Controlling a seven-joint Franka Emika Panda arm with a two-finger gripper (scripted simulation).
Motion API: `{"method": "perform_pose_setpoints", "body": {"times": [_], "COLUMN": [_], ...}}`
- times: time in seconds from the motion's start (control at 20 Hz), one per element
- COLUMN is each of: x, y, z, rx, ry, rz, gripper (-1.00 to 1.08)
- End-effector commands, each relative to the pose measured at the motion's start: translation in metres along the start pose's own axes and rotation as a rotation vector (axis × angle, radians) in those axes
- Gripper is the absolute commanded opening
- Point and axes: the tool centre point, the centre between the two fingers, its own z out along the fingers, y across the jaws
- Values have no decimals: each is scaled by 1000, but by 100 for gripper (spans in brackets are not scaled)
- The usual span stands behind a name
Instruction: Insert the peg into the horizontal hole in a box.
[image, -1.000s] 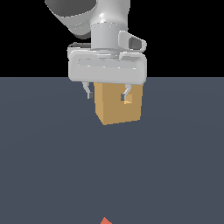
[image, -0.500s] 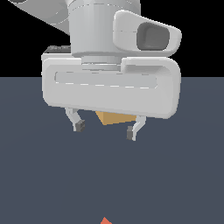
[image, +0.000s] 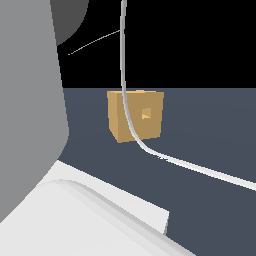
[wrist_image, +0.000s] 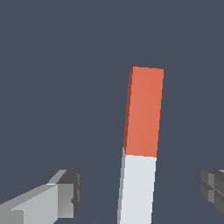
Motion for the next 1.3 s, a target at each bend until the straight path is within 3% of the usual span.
{"method": "perform_pose_setpoints", "body": {"times": [0.0, 0.3, 1.25], "x": [-23, -47, -47], "y": [3, 5, 5], "z": [5, 10, 60], "rx": [-5, -8, -8], "ry": [1, 2, 3], "rz": [40, 82, 84], "gripper": [100, 100, 100]}}
